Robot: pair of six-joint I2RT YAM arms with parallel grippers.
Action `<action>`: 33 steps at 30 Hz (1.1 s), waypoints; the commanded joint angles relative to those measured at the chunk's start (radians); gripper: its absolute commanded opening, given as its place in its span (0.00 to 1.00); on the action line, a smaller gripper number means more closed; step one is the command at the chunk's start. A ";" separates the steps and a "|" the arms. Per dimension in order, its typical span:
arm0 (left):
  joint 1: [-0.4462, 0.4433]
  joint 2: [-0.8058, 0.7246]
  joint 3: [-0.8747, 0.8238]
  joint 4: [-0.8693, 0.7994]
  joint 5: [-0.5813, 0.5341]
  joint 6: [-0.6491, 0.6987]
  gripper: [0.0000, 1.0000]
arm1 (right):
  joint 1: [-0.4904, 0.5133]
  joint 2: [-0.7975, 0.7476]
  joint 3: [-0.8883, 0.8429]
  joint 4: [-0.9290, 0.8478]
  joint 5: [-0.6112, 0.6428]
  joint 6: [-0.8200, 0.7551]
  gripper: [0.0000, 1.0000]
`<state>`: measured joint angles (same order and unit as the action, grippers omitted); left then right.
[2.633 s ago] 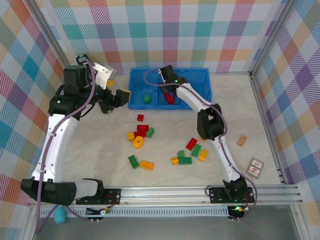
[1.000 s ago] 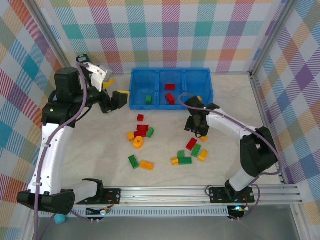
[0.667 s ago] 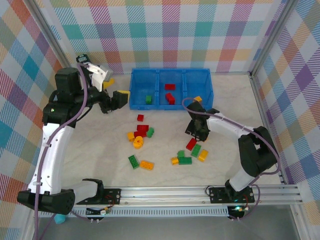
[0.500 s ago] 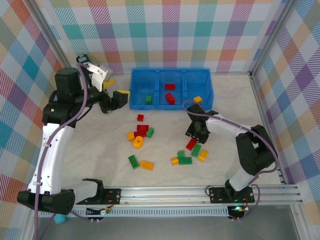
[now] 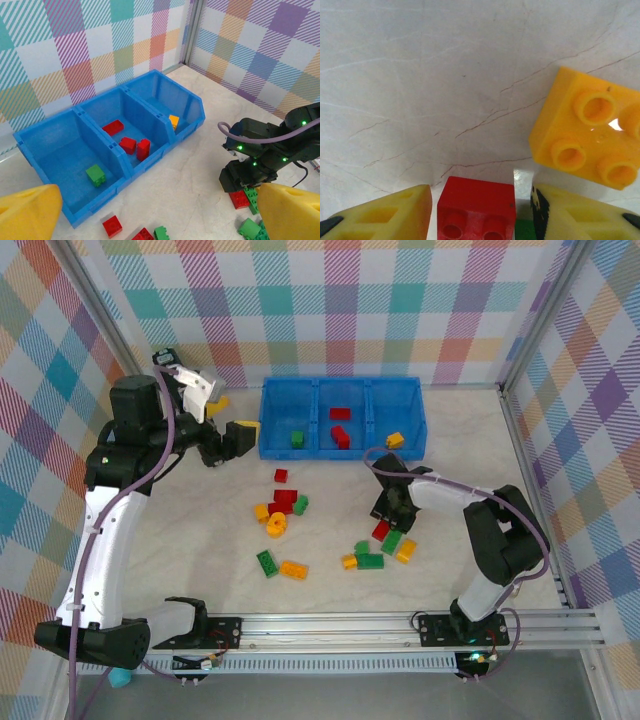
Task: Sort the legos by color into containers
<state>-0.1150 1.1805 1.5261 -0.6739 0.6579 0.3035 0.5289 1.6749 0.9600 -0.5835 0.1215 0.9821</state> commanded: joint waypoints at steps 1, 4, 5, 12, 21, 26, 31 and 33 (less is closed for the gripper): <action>0.001 -0.021 -0.012 0.025 0.026 -0.007 1.00 | 0.029 0.017 0.015 -0.023 -0.018 0.018 0.55; 0.001 -0.024 -0.013 0.027 0.025 -0.007 1.00 | 0.049 0.032 0.030 -0.026 -0.023 0.020 0.55; 0.001 -0.025 -0.014 0.028 0.025 -0.007 1.00 | 0.056 0.036 0.032 -0.028 -0.023 0.022 0.54; 0.001 -0.035 -0.017 0.031 0.024 -0.009 1.00 | 0.087 0.078 0.050 -0.030 -0.019 0.020 0.47; 0.001 -0.036 -0.015 0.027 0.013 -0.006 1.00 | 0.089 0.123 0.157 -0.078 0.036 -0.078 0.33; 0.001 -0.033 -0.014 0.021 0.002 -0.001 1.00 | 0.092 0.134 0.375 -0.184 0.165 -0.276 0.29; 0.001 -0.028 -0.014 0.012 -0.015 0.009 1.00 | 0.097 0.141 0.566 -0.092 0.242 -0.577 0.28; 0.001 -0.022 -0.012 0.010 -0.025 0.017 1.00 | 0.096 0.176 0.632 -0.031 0.290 -0.689 0.29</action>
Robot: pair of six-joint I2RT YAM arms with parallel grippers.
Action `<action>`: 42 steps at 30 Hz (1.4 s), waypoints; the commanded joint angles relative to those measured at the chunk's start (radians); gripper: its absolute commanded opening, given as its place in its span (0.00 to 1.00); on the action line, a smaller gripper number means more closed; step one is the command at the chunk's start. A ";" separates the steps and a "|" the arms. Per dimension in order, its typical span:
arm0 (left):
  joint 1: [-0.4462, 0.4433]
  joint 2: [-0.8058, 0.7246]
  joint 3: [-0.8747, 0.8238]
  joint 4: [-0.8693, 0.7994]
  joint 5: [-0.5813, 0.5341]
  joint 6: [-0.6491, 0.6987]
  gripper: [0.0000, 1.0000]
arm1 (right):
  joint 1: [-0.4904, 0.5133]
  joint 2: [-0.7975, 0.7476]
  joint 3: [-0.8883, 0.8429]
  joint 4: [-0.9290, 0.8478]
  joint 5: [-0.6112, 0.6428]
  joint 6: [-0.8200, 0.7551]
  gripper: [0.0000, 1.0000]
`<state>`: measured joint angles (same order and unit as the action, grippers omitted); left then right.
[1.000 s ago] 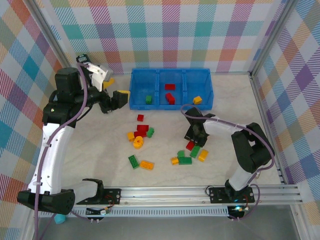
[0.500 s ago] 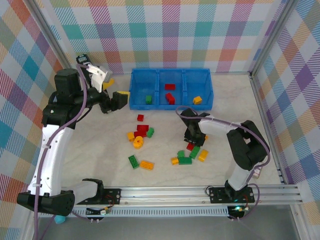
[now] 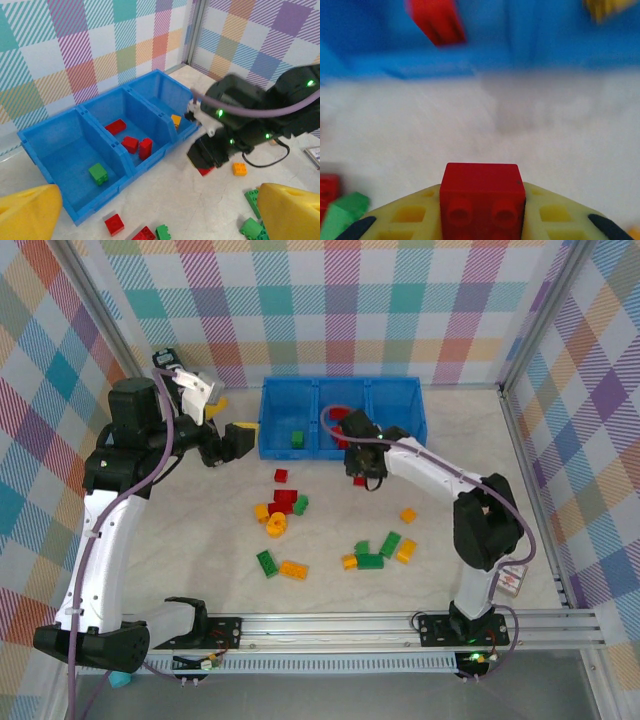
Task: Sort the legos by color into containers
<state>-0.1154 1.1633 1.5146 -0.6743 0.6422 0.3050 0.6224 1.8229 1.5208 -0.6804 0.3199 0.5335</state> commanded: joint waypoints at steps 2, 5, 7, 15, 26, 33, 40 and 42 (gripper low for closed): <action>0.002 -0.001 -0.002 0.012 -0.016 0.016 1.00 | 0.002 0.084 0.148 0.121 0.124 -0.359 0.29; 0.002 0.004 -0.004 0.015 -0.011 0.019 1.00 | 0.002 0.164 0.239 0.248 0.167 -0.510 0.28; 0.002 0.010 -0.007 0.019 -0.005 0.016 1.00 | 0.002 0.204 0.234 0.419 0.204 -0.606 0.28; 0.002 0.032 0.002 0.010 -0.008 0.019 1.00 | -0.021 0.441 0.386 0.671 0.268 -0.776 0.29; 0.002 0.030 0.004 0.002 -0.032 0.020 1.00 | -0.065 0.568 0.509 0.681 0.291 -0.746 0.35; 0.002 0.021 0.004 0.002 -0.029 0.020 1.00 | -0.091 0.587 0.550 0.625 0.264 -0.699 0.44; 0.001 0.006 0.007 -0.001 -0.031 0.022 1.00 | -0.096 0.558 0.554 0.601 0.219 -0.683 0.53; 0.001 0.002 0.009 -0.001 -0.032 0.022 1.00 | -0.096 0.523 0.535 0.596 0.204 -0.677 0.55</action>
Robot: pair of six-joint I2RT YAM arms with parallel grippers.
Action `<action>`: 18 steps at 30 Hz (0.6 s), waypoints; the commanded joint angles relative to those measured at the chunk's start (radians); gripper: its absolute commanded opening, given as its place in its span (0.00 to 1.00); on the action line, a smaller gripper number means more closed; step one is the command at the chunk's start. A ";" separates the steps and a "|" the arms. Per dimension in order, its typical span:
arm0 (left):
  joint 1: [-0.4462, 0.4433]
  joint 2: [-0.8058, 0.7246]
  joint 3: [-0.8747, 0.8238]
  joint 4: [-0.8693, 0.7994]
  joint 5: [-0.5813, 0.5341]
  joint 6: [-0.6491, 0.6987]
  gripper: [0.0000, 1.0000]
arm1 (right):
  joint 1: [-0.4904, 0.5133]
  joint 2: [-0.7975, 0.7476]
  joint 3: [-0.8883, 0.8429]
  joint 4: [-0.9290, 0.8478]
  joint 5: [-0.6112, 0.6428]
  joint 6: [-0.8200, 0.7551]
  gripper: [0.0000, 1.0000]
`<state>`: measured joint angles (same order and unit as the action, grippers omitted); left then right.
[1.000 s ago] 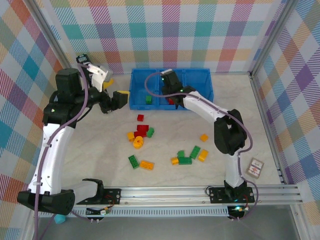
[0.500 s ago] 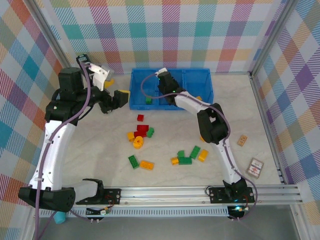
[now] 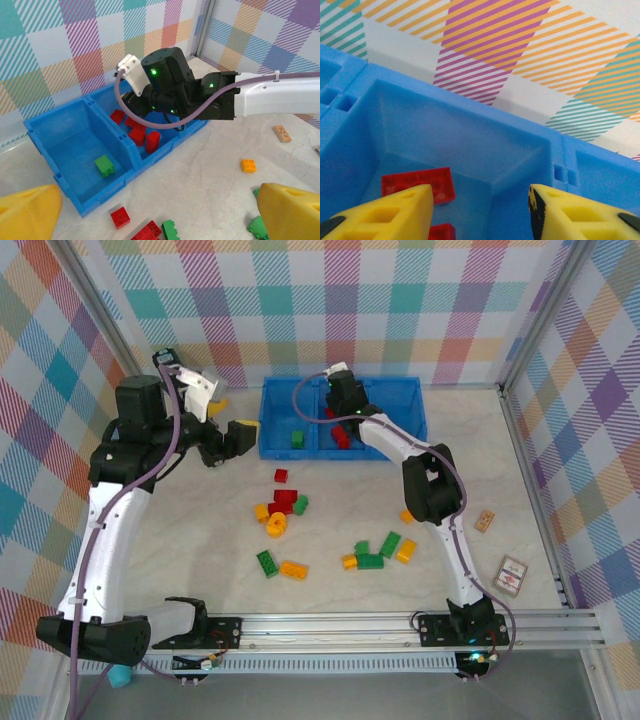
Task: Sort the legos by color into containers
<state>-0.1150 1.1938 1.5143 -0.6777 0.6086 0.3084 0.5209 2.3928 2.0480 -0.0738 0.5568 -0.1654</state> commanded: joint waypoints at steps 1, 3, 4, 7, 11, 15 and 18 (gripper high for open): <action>0.001 -0.030 0.010 0.001 0.000 0.019 1.00 | 0.005 -0.072 -0.004 -0.020 -0.042 0.025 0.57; 0.001 -0.031 0.011 -0.001 -0.001 0.021 1.00 | 0.007 -0.128 -0.029 -0.049 -0.051 0.039 0.59; 0.001 -0.033 0.011 -0.001 -0.003 0.023 1.00 | 0.007 -0.166 -0.048 -0.076 -0.052 0.051 0.61; 0.001 -0.041 0.009 -0.001 -0.004 0.023 1.00 | 0.011 -0.311 -0.144 -0.153 -0.047 0.112 0.65; 0.001 -0.055 0.002 0.010 0.002 0.020 1.00 | 0.010 -0.523 -0.293 -0.304 -0.030 0.176 0.74; -0.002 -0.051 -0.002 0.023 0.024 0.010 1.00 | -0.002 -0.723 -0.421 -0.515 0.029 0.284 0.79; -0.008 -0.040 -0.001 0.033 0.045 0.002 1.00 | -0.021 -0.828 -0.478 -0.714 0.064 0.460 0.80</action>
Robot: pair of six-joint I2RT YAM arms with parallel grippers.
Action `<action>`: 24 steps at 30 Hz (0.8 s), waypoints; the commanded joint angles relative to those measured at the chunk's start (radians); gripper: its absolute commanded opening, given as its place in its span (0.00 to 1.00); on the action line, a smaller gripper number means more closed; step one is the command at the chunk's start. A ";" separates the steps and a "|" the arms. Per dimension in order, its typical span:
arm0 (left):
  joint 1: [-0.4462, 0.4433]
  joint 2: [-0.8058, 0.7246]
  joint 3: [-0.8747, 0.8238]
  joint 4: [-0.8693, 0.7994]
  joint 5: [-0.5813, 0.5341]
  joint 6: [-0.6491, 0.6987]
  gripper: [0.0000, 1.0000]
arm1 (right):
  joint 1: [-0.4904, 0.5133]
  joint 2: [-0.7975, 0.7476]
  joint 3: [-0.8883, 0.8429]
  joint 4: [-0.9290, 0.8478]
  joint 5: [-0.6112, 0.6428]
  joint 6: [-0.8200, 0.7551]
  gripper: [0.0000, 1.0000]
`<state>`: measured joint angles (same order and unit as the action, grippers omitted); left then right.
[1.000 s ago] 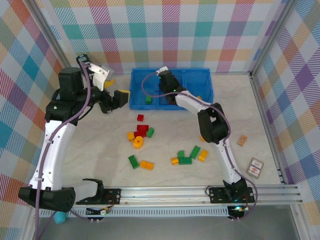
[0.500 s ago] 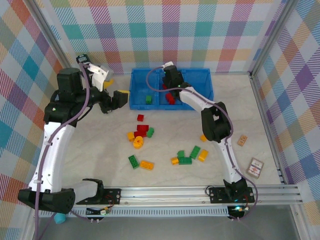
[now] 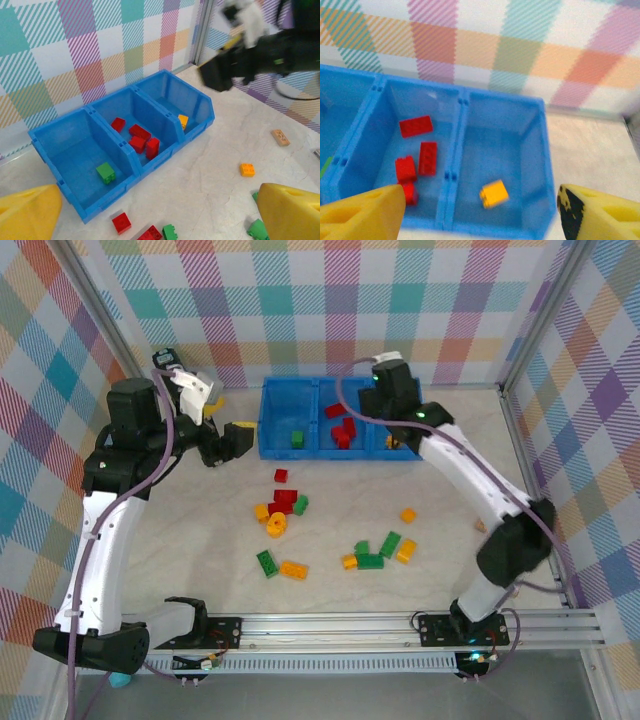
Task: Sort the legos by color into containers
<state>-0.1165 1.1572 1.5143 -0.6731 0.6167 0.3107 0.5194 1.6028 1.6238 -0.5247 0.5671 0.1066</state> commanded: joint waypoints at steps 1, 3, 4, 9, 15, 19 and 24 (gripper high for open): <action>-0.008 0.001 0.001 0.030 0.043 -0.003 1.00 | -0.030 -0.062 -0.065 -0.350 0.059 0.277 0.80; -0.008 0.011 0.007 0.028 0.049 -0.005 1.00 | -0.046 -0.119 -0.127 -0.445 0.039 0.422 0.80; -0.008 0.016 0.008 0.027 0.050 -0.005 1.00 | -0.055 -0.154 -0.176 -0.466 0.012 0.495 0.80; -0.008 0.013 -0.007 0.047 0.060 -0.015 1.00 | -0.139 -0.283 -0.433 -0.361 -0.222 0.712 0.78; -0.008 0.002 -0.018 0.052 0.058 -0.016 1.00 | -0.188 -0.240 -0.548 -0.238 -0.409 0.792 0.78; -0.009 0.013 -0.015 0.044 0.062 -0.015 1.00 | -0.191 -0.186 -0.583 -0.190 -0.452 0.824 0.79; -0.009 0.013 -0.018 0.042 0.052 -0.010 1.00 | -0.193 -0.120 -0.593 -0.166 -0.437 0.837 0.81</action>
<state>-0.1181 1.1751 1.5074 -0.6506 0.6514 0.3035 0.3290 1.4559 1.0401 -0.7204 0.1520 0.9024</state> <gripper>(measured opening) 0.997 0.806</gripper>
